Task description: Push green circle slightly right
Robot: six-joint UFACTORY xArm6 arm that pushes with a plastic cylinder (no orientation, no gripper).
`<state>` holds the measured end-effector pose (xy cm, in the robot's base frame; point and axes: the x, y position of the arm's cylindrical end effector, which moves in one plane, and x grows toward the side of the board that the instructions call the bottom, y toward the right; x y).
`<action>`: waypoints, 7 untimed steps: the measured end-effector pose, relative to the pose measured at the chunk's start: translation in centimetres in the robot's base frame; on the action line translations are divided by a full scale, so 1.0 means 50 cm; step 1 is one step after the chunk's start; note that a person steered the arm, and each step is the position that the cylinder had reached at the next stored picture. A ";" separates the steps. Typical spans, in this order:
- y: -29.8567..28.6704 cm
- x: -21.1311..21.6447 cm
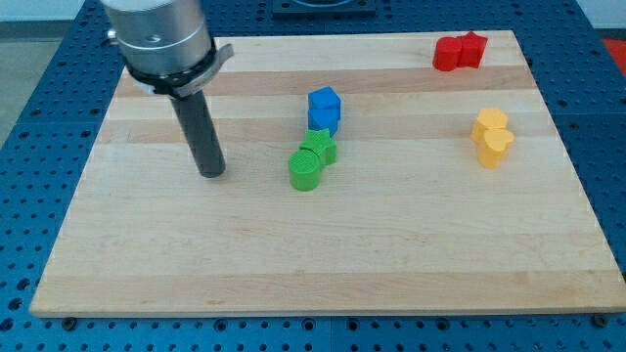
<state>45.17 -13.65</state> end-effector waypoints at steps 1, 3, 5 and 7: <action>0.000 0.000; 0.050 0.011; 0.108 0.018; 0.160 0.018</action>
<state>46.08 -5.67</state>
